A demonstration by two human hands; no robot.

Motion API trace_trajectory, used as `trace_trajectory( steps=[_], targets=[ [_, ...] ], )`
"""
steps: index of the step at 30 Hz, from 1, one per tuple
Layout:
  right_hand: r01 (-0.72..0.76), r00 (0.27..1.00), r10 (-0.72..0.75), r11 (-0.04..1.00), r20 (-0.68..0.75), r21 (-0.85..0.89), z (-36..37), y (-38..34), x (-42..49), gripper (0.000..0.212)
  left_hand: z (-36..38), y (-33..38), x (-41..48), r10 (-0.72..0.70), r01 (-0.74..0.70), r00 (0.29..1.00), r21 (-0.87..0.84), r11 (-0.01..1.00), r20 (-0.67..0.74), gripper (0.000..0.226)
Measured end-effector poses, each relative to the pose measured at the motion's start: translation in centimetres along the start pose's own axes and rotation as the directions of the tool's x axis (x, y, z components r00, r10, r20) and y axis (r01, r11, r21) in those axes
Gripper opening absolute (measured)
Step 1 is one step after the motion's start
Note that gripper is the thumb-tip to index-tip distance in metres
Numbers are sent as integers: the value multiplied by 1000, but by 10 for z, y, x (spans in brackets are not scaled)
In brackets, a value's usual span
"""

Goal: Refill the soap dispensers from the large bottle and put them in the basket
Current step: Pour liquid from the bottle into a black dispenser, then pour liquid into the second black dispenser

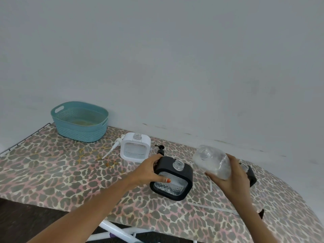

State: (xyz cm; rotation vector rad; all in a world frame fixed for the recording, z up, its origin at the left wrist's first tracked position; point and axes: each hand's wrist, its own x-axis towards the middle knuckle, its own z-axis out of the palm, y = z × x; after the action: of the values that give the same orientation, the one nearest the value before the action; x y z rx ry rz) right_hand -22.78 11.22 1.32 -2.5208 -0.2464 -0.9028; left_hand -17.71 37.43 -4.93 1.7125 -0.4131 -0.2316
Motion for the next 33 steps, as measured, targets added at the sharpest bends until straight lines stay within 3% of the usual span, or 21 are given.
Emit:
trace_trajectory(
  steps=[7,14,33],
  targets=[
    [-153,987,150,985,50,79,6,24,-13,73,16,-12,36,-7,8,997,6,1000,-74,52],
    [-214,977,208,968,55,133,12,38,-14,72,26,-31,75,-37,40,992,19,999,-120,56],
    [-227,973,223,969,51,92,17,58,-12,74,28,-48,105,-77,79,990,17,997,-118,60]
  ],
)
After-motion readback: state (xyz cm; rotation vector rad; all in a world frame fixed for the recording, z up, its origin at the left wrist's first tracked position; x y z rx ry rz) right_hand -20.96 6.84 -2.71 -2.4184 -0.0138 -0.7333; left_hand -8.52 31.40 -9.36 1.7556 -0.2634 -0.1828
